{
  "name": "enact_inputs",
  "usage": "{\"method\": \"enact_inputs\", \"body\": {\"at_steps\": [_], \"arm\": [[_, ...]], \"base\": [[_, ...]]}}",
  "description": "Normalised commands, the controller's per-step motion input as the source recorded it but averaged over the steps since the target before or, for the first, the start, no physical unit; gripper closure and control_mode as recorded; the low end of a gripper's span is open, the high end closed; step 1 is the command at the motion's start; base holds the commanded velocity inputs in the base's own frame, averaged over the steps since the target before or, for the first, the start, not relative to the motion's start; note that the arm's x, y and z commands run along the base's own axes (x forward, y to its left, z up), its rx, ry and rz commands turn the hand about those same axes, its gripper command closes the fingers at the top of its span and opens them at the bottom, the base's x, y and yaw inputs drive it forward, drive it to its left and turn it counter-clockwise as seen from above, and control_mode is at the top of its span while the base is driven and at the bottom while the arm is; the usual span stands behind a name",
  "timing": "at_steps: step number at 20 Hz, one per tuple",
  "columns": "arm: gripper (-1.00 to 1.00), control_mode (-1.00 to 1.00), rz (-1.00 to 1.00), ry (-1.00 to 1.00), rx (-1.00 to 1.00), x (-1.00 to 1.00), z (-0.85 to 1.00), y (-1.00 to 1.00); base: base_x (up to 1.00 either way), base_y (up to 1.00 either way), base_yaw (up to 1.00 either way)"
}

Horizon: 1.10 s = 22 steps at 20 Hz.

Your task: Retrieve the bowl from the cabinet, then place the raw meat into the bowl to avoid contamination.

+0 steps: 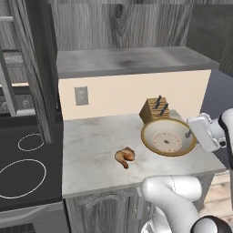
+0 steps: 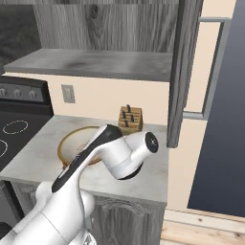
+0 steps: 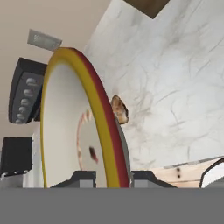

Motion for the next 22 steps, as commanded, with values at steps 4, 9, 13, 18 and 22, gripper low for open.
{"method": "enact_inputs", "body": {"at_steps": [4, 9, 13, 18, 22], "arm": [[1.0, -1.0, -0.05, 0.05, 0.0, 0.01, -0.42, -0.67], [1.0, -1.0, -0.05, 0.06, 0.0, 0.02, -0.34, -0.43], [1.0, -1.0, -0.04, 0.06, 0.0, 0.03, -0.31, -0.27], [1.0, -1.0, -0.03, 0.04, 0.0, 0.08, -0.24, -0.12], [1.0, -1.0, 0.0, 0.01, 0.0, 0.19, -0.23, -0.01]], "base": [[0.0, 0.0, 0.0], [0.0, 0.0, 0.0], [0.0, 0.0, 0.0], [0.0, 0.0, 0.0], [0.0, 0.0, 0.0]]}}
